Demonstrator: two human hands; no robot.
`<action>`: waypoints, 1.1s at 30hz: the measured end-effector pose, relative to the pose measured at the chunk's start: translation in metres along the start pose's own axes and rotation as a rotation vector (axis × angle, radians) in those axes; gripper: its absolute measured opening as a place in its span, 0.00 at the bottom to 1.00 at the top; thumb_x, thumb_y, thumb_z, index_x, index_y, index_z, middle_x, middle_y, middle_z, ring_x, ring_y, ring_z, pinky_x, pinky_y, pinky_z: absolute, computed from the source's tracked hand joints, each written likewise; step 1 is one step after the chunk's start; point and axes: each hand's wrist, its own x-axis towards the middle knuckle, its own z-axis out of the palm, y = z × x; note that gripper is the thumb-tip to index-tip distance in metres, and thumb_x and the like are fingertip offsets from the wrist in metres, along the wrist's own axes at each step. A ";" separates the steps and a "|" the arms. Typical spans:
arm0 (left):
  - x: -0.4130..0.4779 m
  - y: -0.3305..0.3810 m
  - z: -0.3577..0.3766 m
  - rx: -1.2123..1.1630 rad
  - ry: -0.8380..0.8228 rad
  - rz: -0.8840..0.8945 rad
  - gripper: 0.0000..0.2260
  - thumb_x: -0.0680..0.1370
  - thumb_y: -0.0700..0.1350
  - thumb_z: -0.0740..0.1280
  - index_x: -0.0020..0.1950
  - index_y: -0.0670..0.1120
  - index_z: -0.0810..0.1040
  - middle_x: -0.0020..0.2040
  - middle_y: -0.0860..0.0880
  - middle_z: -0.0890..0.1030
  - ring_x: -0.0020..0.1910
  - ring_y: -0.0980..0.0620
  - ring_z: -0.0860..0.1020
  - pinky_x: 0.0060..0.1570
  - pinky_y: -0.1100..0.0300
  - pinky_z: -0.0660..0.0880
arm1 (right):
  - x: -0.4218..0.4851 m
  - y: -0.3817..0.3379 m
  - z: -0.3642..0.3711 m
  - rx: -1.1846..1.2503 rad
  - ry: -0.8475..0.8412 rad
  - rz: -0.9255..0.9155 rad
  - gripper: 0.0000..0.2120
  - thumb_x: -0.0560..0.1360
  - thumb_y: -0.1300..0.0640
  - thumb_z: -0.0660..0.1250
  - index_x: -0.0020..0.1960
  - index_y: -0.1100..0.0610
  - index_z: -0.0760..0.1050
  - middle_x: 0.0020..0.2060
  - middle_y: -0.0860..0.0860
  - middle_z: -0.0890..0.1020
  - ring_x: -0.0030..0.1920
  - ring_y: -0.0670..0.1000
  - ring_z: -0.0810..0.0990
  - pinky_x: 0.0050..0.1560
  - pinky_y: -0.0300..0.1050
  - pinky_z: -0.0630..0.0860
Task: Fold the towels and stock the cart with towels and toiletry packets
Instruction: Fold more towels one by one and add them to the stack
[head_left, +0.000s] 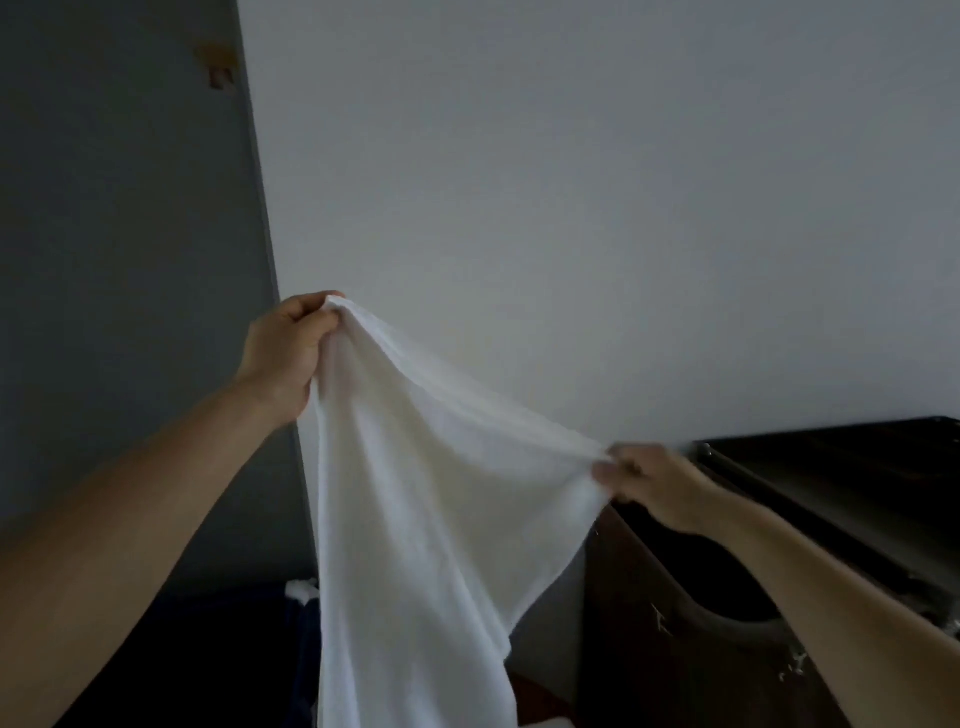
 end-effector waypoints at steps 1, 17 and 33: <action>0.007 0.002 -0.008 0.050 0.017 0.011 0.09 0.79 0.41 0.67 0.56 0.50 0.83 0.54 0.50 0.82 0.52 0.54 0.78 0.55 0.58 0.76 | 0.009 -0.016 -0.025 0.020 0.142 -0.045 0.18 0.77 0.43 0.65 0.34 0.53 0.74 0.26 0.42 0.77 0.29 0.42 0.73 0.33 0.34 0.68; 0.010 0.002 -0.051 0.529 0.180 0.117 0.13 0.79 0.40 0.54 0.55 0.36 0.76 0.44 0.39 0.77 0.42 0.51 0.71 0.35 0.58 0.63 | 0.055 -0.151 -0.084 -0.250 0.340 -0.133 0.15 0.81 0.50 0.64 0.40 0.56 0.67 0.34 0.51 0.73 0.30 0.51 0.71 0.33 0.44 0.67; -0.001 0.002 -0.031 0.222 0.139 0.184 0.06 0.70 0.50 0.58 0.34 0.50 0.69 0.31 0.54 0.67 0.29 0.59 0.66 0.30 0.60 0.63 | 0.036 -0.136 -0.101 0.383 0.293 -0.046 0.11 0.81 0.58 0.66 0.61 0.59 0.73 0.47 0.49 0.81 0.44 0.47 0.82 0.40 0.41 0.81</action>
